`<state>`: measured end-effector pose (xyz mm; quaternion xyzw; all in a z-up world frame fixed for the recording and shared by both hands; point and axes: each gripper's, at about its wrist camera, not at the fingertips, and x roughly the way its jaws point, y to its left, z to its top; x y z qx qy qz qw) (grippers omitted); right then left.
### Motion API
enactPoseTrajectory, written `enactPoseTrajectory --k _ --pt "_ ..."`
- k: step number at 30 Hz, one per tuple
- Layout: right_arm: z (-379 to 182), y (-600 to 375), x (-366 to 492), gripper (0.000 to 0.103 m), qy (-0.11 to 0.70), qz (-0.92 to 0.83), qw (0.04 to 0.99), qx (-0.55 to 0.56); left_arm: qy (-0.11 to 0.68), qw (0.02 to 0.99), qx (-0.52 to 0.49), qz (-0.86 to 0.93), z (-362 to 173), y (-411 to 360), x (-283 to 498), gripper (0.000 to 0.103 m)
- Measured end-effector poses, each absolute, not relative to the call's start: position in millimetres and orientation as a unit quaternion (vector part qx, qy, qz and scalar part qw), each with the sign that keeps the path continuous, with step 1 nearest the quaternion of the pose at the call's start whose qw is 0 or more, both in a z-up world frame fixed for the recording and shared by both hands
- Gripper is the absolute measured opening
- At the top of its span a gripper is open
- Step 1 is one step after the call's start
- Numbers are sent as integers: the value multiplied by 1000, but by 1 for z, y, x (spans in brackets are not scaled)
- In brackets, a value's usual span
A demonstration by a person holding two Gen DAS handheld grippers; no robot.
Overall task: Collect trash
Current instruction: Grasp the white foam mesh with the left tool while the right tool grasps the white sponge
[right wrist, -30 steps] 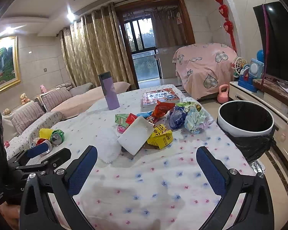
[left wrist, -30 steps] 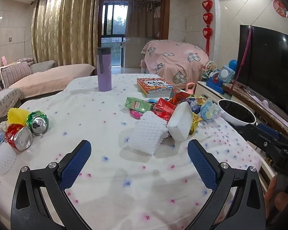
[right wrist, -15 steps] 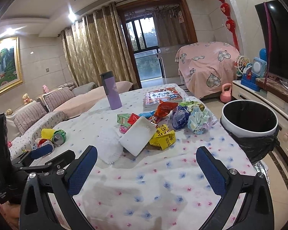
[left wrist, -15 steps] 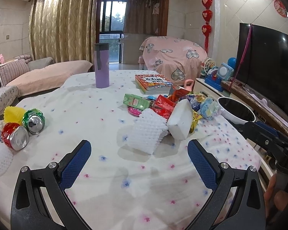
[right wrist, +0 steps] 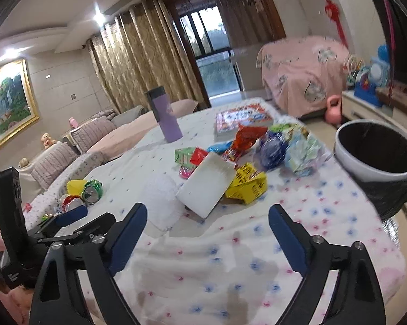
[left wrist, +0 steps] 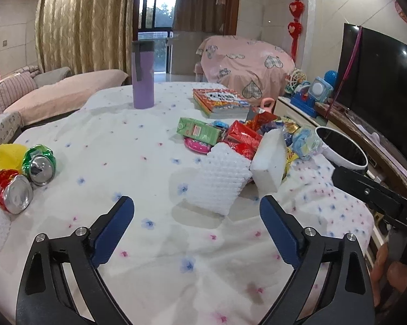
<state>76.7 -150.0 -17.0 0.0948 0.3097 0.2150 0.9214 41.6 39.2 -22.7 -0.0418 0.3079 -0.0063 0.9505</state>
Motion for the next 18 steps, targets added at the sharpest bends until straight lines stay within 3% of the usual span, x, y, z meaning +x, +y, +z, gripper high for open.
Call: enactPoseTrajectory --k 8,18 --pt "-39 -143 111 74 366 242 887 142 328 943 -40 -32 -33 45 62 88" --pt "-64 -136 153 74 413 268 844 215 376 921 -55 -85 -51 45 101 86"
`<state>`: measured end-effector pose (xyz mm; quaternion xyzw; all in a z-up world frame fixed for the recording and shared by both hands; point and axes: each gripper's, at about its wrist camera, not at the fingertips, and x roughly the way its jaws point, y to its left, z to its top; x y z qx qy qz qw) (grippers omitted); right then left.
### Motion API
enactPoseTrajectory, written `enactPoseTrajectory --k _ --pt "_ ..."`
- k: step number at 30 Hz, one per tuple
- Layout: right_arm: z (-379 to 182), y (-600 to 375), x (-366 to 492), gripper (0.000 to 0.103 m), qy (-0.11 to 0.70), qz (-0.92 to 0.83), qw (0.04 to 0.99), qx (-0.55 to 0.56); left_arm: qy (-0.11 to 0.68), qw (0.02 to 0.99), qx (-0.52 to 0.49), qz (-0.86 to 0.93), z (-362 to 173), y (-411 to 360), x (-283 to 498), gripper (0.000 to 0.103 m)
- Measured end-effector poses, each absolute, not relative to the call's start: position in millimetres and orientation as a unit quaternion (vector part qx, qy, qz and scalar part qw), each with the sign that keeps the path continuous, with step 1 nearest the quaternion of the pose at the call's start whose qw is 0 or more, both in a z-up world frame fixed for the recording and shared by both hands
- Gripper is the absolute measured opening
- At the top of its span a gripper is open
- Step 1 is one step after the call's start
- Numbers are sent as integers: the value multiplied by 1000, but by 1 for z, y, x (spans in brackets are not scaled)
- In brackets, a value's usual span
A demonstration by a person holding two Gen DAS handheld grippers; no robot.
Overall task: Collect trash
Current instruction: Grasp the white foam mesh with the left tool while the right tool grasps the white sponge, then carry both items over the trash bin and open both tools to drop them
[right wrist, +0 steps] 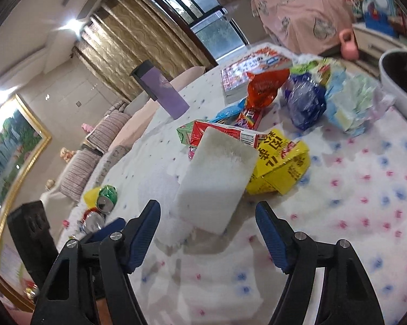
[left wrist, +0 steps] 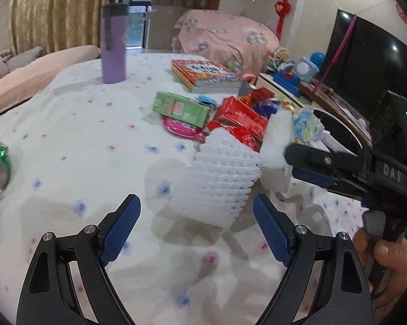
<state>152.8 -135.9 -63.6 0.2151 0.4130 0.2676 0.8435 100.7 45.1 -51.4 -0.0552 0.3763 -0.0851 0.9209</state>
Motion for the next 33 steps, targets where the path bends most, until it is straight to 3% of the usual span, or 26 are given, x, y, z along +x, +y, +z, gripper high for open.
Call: enactPoseTrajectory --k 1,3,4,5,8,16,33 --pt "-66 -136 156 73 417 270 838 225 379 919 -52 -89 -53 42 103 83" --pt "-71 -135 164 66 424 272 830 238 390 914 -49 -97 -58 39 109 57" --pt "-73 -136 167 55 428 273 826 244 397 910 -51 -103 -61 37 113 51" --pt "-75 -135 169 51 432 275 822 248 400 909 -52 -105 -62 37 113 46" --pt "-77 -136 168 49 433 275 821 253 394 911 -58 -109 -59 39 111 29" --pt "-57 -156 137 49 406 289 834 238 374 917 -64 -123 -37 25 99 25" --pt "-29 -284 114 49 347 146 902 214 371 907 -13 -198 -19 -93 135 25"
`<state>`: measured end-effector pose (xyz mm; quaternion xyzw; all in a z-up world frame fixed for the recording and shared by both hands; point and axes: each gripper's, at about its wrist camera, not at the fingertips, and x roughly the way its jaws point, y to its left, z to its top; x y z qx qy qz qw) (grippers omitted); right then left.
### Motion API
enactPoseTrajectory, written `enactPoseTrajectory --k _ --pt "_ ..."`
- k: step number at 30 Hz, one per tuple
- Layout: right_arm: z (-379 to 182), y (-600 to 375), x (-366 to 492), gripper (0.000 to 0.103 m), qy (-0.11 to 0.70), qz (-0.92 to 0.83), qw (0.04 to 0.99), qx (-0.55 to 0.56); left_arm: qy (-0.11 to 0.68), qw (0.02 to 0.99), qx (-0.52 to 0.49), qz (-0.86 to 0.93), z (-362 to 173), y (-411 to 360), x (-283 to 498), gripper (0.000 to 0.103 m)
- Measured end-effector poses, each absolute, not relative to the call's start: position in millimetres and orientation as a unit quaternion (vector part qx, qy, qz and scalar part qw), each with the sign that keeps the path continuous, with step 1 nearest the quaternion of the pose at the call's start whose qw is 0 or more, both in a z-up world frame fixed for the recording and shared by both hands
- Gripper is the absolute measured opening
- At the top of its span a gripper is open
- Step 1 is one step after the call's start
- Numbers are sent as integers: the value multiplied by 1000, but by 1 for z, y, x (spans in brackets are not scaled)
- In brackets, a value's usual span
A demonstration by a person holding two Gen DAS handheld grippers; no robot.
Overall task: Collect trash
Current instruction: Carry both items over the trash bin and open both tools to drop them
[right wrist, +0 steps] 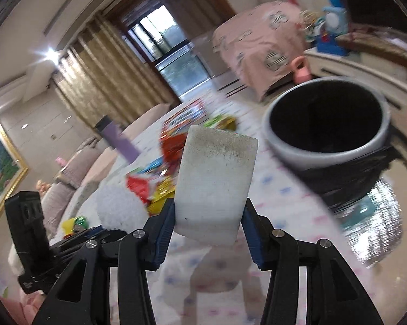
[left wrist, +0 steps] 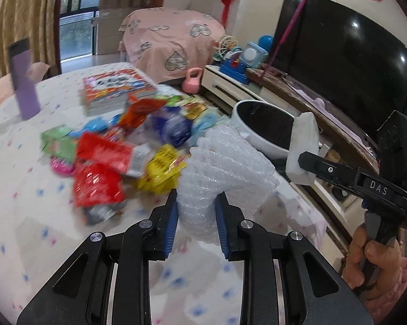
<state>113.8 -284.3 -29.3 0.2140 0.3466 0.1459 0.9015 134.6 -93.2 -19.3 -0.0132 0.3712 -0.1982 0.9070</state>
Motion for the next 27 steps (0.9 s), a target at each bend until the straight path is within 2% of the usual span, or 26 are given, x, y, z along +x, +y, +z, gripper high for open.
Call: enactPoseTrajectory --k 13,27 --pt "-20 -346 138 49 339 84 916 196 375 899 1 -226 -4 -170 183 25" --pt "-21 -388 179 50 368 55 916 148 385 888 22 -249 -2 -243 241 26"
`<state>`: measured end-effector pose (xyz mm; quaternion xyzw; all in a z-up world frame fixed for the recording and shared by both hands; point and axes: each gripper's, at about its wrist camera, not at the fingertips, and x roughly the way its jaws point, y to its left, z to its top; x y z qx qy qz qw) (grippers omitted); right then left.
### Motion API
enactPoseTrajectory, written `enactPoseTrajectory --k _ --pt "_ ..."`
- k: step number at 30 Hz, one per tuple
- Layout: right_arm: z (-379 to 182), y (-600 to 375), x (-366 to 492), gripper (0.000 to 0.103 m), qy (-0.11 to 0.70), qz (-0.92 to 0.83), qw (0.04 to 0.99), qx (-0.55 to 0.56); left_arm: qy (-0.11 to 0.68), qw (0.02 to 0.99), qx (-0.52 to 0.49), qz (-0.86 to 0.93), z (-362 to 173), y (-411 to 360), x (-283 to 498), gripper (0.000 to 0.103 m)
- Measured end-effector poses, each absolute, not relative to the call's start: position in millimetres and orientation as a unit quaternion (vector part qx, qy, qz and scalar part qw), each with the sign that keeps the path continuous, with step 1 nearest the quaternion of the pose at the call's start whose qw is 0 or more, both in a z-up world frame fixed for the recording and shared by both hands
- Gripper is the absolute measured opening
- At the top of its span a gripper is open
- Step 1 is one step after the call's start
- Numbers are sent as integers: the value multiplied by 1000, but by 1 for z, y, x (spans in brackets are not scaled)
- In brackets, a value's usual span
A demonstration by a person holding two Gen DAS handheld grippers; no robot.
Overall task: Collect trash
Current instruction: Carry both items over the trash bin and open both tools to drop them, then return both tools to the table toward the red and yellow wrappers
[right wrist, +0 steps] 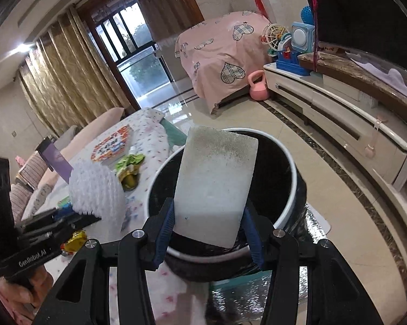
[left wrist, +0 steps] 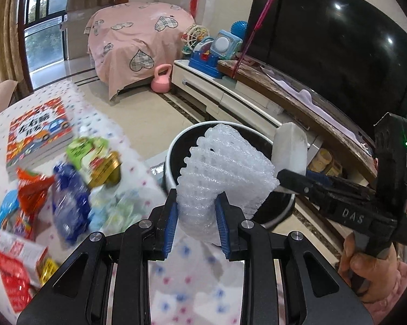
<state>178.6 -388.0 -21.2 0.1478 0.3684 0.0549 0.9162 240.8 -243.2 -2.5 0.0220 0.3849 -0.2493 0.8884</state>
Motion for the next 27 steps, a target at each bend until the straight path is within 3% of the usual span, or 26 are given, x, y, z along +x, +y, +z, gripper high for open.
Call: enactPoseTrajectory --k 9,10,12,14,17,24,27 --pt "-23 -403 200 50 381 49 915 124 396 883 39 -248 -12 -272 264 31" --pt "-24 -404 202 50 383 48 915 122 399 882 39 -246 -14 -273 267 34" --pt "-26 -406 206 53 389 48 912 118 405 880 35 -246 -17 -273 271 56" --pt "-28 -408 211 56 396 48 910 113 408 880 33 -243 -19 -273 272 69" --pt "-32 -410 215 65 404 45 907 111 409 878 33 -245 -21 -272 272 72" --pt "-32 -418 210 68 397 42 907 132 408 879 20 -245 -19 -257 258 74" --pt "-30 -418 200 74 387 42 910 145 404 882 11 -243 -18 -243 245 75"
